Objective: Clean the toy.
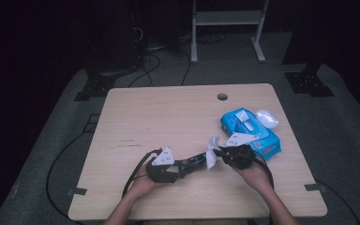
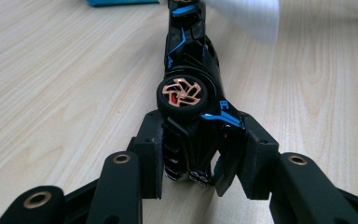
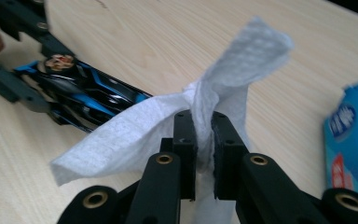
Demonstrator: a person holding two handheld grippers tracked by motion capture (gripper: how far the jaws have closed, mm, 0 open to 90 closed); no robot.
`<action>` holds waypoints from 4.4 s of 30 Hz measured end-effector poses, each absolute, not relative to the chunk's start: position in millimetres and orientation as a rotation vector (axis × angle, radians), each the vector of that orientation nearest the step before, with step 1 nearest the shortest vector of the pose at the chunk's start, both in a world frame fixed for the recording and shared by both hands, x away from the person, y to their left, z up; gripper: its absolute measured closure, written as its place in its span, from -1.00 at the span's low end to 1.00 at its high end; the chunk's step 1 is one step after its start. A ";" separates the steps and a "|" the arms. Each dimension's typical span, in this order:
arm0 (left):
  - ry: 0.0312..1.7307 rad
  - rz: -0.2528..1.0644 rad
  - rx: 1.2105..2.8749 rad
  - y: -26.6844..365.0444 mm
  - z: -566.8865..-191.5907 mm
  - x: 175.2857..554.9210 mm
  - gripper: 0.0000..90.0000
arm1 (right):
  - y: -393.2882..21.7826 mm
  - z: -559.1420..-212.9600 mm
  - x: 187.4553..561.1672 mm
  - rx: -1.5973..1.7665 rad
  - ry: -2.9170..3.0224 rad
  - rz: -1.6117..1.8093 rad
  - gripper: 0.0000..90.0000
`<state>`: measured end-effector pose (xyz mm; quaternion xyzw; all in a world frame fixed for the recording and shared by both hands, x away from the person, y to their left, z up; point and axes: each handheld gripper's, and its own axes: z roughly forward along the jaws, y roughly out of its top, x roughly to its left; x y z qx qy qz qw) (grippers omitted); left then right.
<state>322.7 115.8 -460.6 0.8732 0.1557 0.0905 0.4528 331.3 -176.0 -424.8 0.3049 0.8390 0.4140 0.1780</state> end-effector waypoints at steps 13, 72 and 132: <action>0.391 0.219 2.146 113.1 -460.8 323.2 0.29 | -130.9 -420.7 320.4 0.697 2.482 1.208 0.83; 0.471 0.140 2.095 128.0 -458.5 332.7 0.05 | -142.0 -422.7 320.2 0.744 2.503 1.204 0.84; 0.426 0.267 2.272 111.8 -475.8 328.1 -0.47 | -116.1 -450.3 316.5 0.694 2.585 1.219 0.81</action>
